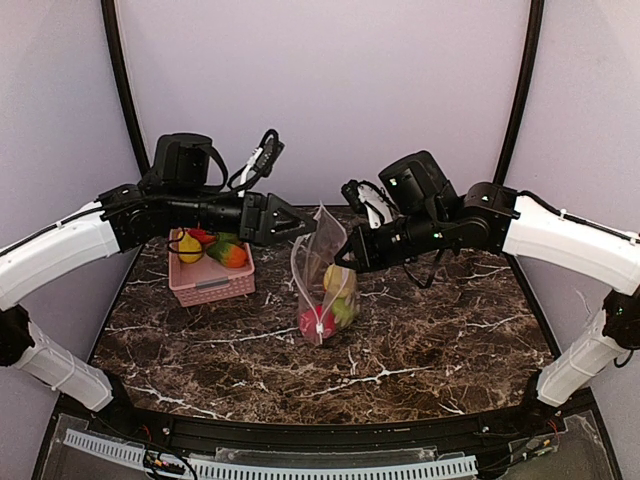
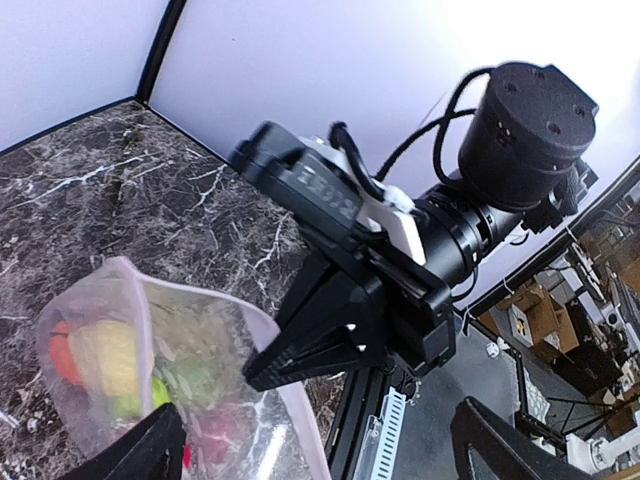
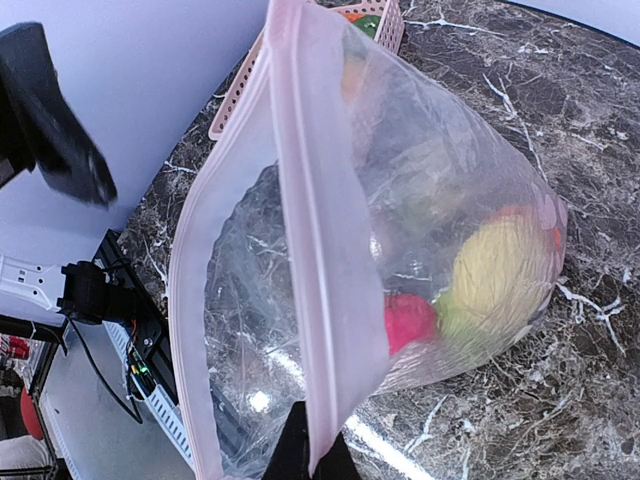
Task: Place the food in the zip-top bag and seal the zipper
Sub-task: Pick up the fake fruit from the bin.
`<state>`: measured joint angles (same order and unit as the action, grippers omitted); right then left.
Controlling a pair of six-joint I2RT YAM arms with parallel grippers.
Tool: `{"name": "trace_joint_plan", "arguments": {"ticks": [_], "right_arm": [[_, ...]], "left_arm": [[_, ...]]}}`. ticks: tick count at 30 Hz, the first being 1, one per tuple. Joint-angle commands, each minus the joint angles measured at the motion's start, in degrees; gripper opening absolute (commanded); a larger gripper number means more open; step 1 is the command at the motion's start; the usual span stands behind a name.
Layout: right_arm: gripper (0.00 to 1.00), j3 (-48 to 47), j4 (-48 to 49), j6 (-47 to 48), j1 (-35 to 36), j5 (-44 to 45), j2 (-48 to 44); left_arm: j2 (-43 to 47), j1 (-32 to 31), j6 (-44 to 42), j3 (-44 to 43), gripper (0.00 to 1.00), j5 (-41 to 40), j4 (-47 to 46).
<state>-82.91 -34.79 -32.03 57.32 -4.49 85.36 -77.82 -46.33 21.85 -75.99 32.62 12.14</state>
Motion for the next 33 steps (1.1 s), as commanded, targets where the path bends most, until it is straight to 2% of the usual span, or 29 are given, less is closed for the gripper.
{"name": "trace_joint_plan", "arguments": {"ticks": [1, 6, 9, 12, 17, 24, 30, 33], "right_arm": [[0.00, -0.89, 0.98, 0.27, -0.28, 0.14, 0.12], [0.00, -0.67, 0.95, 0.41, -0.28, 0.31, -0.13], [0.00, -0.76, 1.00, 0.54, -0.28, 0.36, -0.03], [0.00, -0.84, 0.94, 0.56, -0.29, 0.44, -0.02], [0.00, -0.43, 0.95, 0.48, -0.28, 0.53, -0.40], [0.00, 0.48, 1.71, 0.28, -0.28, 0.42, -1.25], [0.00, 1.18, 2.75, 0.28, -0.28, -0.65, -1.26], [0.00, 1.08, 2.84, 0.31, -0.28, -0.87, -1.17]], "left_arm": [[4.64, 6.81, 1.71, -0.42, 0.93, 1.65, 3.45], [6.19, 14.81, -1.34, 0.91, 0.93, -2.48, 9.62], [5.48, 17.14, -4.96, 0.93, 0.93, -10.11, 14.87], [4.98, 19.74, -5.40, 3.08, 0.94, -20.21, 15.89], [5.67, 23.06, -3.31, 10.02, 0.97, -29.05, 10.20], [-1.36, 30.37, -6.66, 11.39, 0.96, -37.32, 5.66], [-10.62, 36.25, -8.66, 9.66, 0.81, -38.77, 1.18], [-15.57, 38.11, -9.33, 7.82, 0.79, -39.55, 0.57]]}}
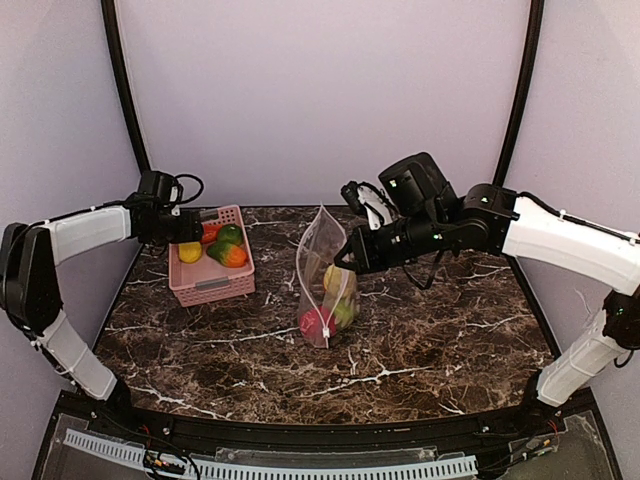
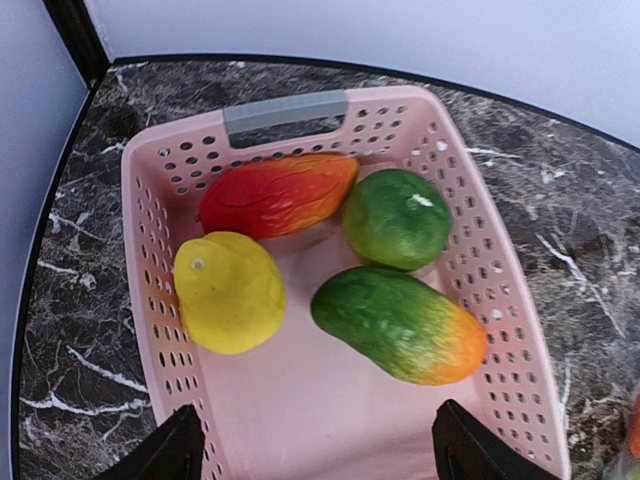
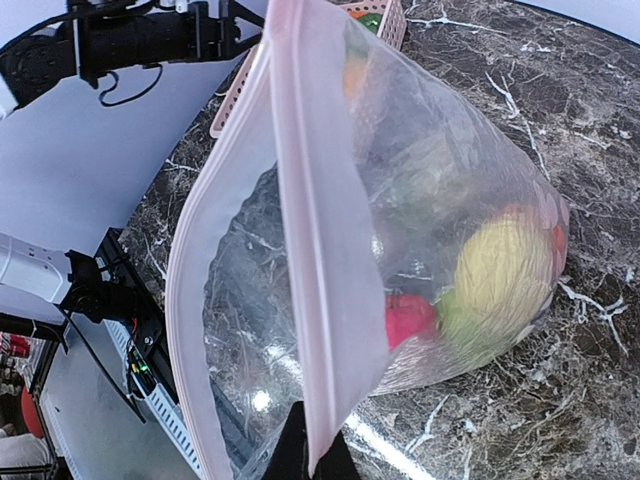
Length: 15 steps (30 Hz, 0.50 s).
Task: Place the food in the zip-top bag and seal the zipper
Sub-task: Pick up the fake fruit from the bin.
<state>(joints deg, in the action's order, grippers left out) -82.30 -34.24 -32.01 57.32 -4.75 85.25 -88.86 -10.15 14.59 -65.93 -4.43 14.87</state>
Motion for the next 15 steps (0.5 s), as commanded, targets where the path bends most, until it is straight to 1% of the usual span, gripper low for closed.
{"name": "trace_joint_plan", "arguments": {"ticks": [1, 6, 15], "right_arm": [[0.00, 0.52, 2.25, 0.33, -0.28, -0.60, -1.12], [0.00, 0.47, 2.23, 0.43, -0.28, -0.52, -1.36], [0.00, -0.05, 1.99, 0.20, -0.35, -1.31, -0.02]], "left_arm": [[-5.34, 2.31, -2.19, -2.88, 0.78, -2.60, -2.32], [-10.66, 4.87, -2.18, -5.62, 0.73, -1.88, -3.19], [-17.12, 5.59, -4.74, -11.25, 0.68, -4.88, -3.03]]}}
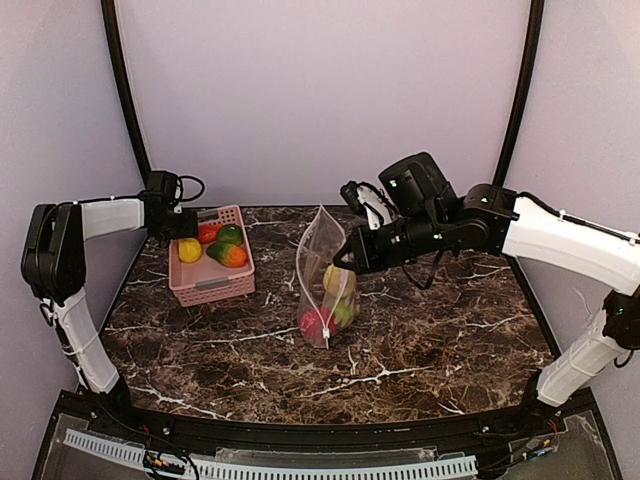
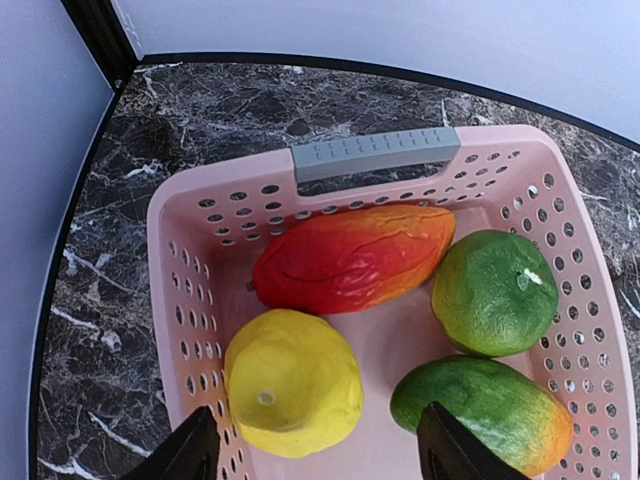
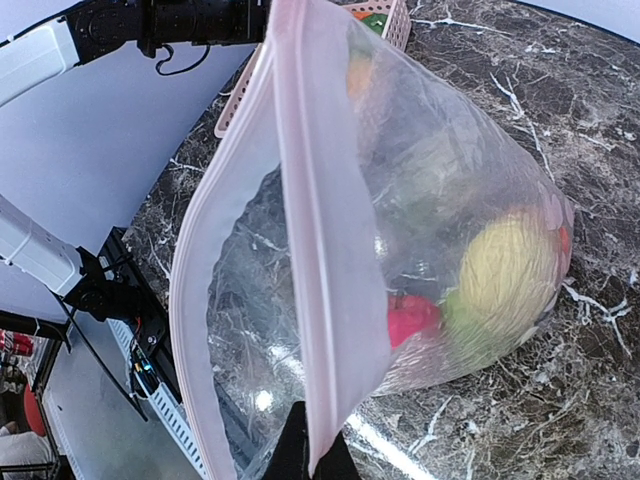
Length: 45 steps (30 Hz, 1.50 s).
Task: Place the food in the zip-top bag and seal the zipper
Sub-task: Pick up the fake fruit from the bin.
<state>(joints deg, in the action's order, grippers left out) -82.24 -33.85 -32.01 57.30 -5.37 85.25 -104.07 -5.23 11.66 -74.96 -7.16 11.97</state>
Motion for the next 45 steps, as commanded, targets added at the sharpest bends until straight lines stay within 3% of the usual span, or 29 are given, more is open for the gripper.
{"name": "trace_joint_plan", "arguments": {"ticks": [1, 20, 26, 31, 45], "right_arm": [[0.00, -0.18, 1.65, 0.16, -0.34, -0.65, 0.02], [0.00, -0.03, 1.68, -0.73, -0.34, -1.01, 0.70], [0.00, -0.52, 2.06, -0.88, -0.31, -1.58, 1.80], [0.00, -0.91, 2.14, -1.08, -0.26, -2.35, 2.80], [0.00, -0.38, 2.10, -1.48, -0.26, -1.67, 2.02]], "left_arm": [[-2.27, 0.80, -2.34, -2.87, 0.68, -2.51, 0.16], [-8.50, 2.21, -3.73, -5.90, 0.59, -1.32, 1.00], [-9.54, 2.47, -3.29, -6.18, 0.48, 0.45, 0.49], [-9.35, 2.44, -2.11, -6.94, 0.41, 1.61, 0.90], [-3.41, 2.46, -0.20, -4.95, 0.39, 3.38, -0.92]]}}
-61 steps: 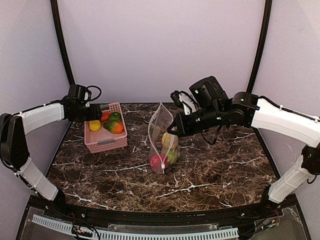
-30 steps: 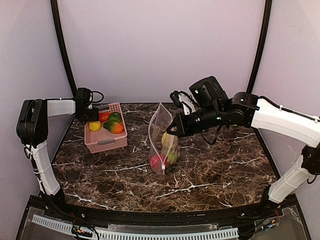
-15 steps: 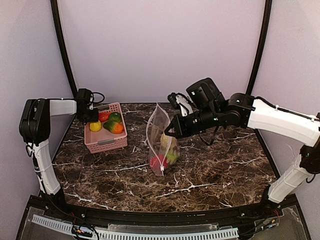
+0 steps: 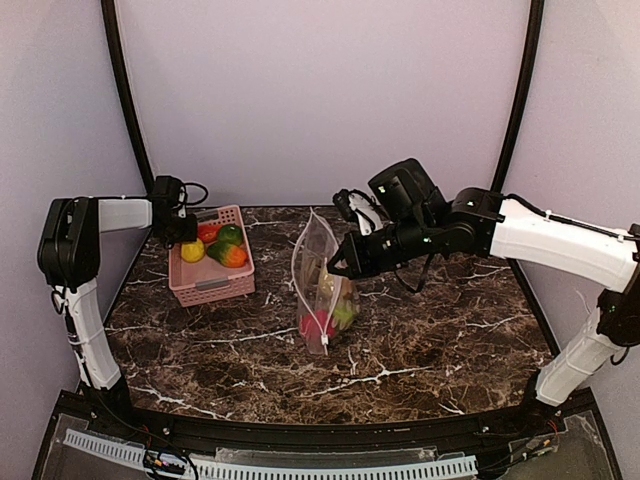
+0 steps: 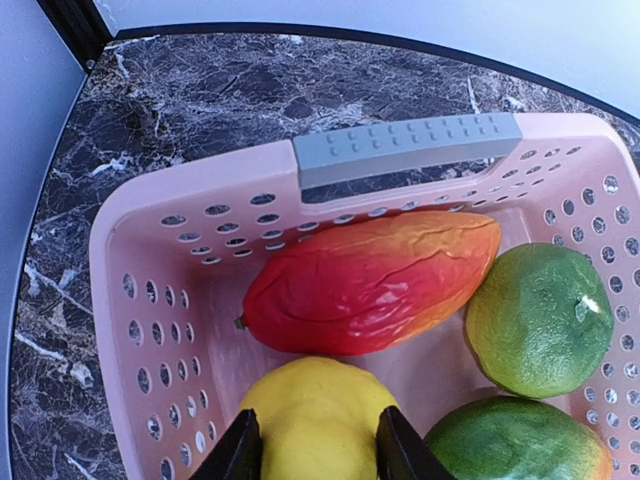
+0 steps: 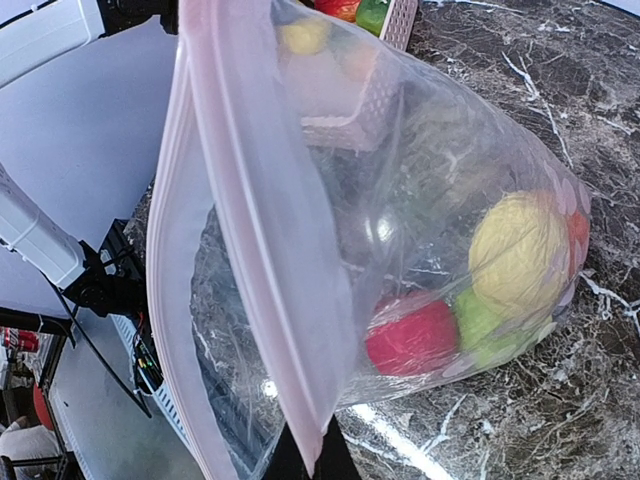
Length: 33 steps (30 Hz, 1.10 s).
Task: Place the food in the zip-top bag and seal the zipper
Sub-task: Pick up the fake fruit from the bin, then place the fake fruit in the zipper food storage bag.
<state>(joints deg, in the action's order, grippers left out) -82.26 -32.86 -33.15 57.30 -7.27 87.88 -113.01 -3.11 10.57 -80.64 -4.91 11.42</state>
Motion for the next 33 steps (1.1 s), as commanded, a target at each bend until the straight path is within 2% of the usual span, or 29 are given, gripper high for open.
{"name": "trace_joint_plan", "arguments": {"ticks": [1, 4, 10, 16, 22, 24, 33], "right_arm": [[0.00, -0.36, 1.15, -0.32, -0.28, 0.31, -0.60], [0.00, -0.61, 1.16, -0.28, -0.26, 0.26, -0.51], [0.00, -0.86, 1.64, -0.15, -0.28, 0.28, -0.52], [0.00, -1.91, 1.42, 0.55, -0.26, -0.27, 0.07], [0.00, -2.66, 1.62, 0.84, -0.24, -1.03, 0.93], [0.00, -2.82, 1.58, 0.93, -0.09, -1.28, 1.14], [0.00, -3.08, 1.70, 0.81, 0.47, -1.13, 0.76]], "left_arm": [[6.69, 0.33, 0.98, 0.87, 0.39, 1.30, -0.49], [10.14, 0.30, 1.85, 2.59, 0.39, 1.50, -1.25], [22.51, 0.24, 5.31, 9.83, 0.39, 4.16, -5.49], [34.56, -1.89, 11.95, 16.25, 0.39, 14.61, -6.41], [50.37, -12.40, 19.05, 28.47, 0.39, 17.76, -12.53], [52.95, -15.67, 22.00, 31.27, 0.39, 20.54, -14.79], [54.69, -26.54, 28.30, 32.07, 0.40, 37.45, -24.66]]}}
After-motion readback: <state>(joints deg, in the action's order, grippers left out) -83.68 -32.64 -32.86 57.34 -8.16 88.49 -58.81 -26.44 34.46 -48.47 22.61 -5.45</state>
